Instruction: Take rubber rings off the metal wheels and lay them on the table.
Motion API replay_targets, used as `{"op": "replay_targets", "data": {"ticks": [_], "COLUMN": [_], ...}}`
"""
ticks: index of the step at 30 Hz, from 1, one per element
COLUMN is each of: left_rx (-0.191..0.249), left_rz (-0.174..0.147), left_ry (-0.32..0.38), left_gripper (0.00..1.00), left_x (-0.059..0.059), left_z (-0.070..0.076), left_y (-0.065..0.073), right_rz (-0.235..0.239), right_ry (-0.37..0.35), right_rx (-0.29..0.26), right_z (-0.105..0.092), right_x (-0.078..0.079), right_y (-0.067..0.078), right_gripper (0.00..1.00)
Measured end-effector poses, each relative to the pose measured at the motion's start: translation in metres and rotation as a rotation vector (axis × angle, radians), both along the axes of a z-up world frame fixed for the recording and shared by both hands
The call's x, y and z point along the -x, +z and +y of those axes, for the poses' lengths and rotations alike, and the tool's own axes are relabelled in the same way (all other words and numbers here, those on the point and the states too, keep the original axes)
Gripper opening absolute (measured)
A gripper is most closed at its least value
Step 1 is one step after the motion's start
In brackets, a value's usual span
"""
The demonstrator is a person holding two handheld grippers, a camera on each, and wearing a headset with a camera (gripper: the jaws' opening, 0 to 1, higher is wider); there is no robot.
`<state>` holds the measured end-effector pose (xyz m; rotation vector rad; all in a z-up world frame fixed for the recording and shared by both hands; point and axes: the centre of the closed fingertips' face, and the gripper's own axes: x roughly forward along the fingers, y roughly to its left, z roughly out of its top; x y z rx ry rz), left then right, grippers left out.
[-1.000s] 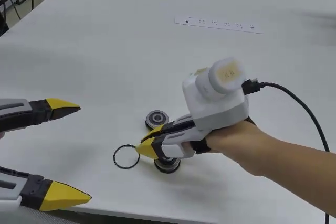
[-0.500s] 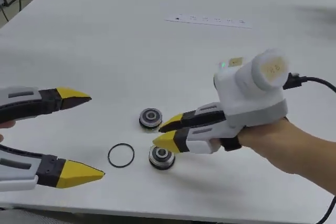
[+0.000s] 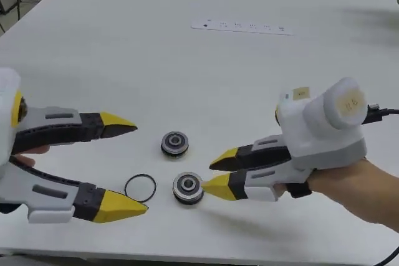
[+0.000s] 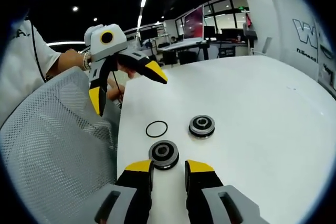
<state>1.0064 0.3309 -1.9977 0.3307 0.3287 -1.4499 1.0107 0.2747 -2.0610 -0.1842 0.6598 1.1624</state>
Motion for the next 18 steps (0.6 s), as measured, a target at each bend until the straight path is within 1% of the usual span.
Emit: {"op": "replay_targets", "data": {"ticks": [2,5,6,7,8,9,11,14,15,17,18], "left_rx": [-0.004,0.005,0.004,-0.016,-0.029,-0.033,-0.053,-0.069,-0.075,-0.092,-0.105], "left_rz": [-0.001,0.008,0.008,-0.015,-0.038,-0.038,-0.036,-0.014,-0.010,-0.015,-0.009], "left_ry": [-0.011,-0.021,-0.022,-0.033,-0.034,-0.046,-0.050,-0.056,-0.059,-0.072,-0.073], "left_gripper": [0.61,0.56,0.54,0.53,0.51,0.50,0.49,0.47,0.45,0.41,0.40], "left_x": [0.000,0.002,0.002,0.002,0.000,0.002,0.000,-0.001,-0.001,-0.002,-0.003], "left_z": [-0.006,-0.015,-0.016,-0.021,-0.022,-0.026,-0.028,-0.032,-0.034,-0.036,-0.038], "left_y": [-0.001,-0.004,-0.004,-0.008,-0.010,-0.013,-0.019,-0.028,-0.030,-0.036,-0.040], "right_rz": [-0.009,-0.011,-0.011,-0.014,-0.014,-0.017,-0.021,-0.027,-0.026,-0.027,-0.028], "right_ry": [0.017,0.025,0.025,0.028,0.030,0.033,0.040,0.047,0.048,0.051,0.054], "right_rx": [0.020,0.025,0.025,0.029,0.033,0.039,0.046,0.050,0.052,0.052,0.053], "right_z": [0.000,0.002,0.002,0.002,0.002,0.002,0.002,0.002,0.002,0.003,0.004], "right_x": [0.002,0.003,0.003,0.002,0.002,0.002,0.003,0.003,0.003,0.003,0.003], "right_y": [-0.004,-0.007,-0.007,-0.009,-0.009,-0.010,-0.011,-0.012,-0.013,-0.013,-0.013], "right_gripper": [0.22,0.22,0.22,0.22,0.22,0.22,0.22,0.21,0.21,0.21,0.21]}}
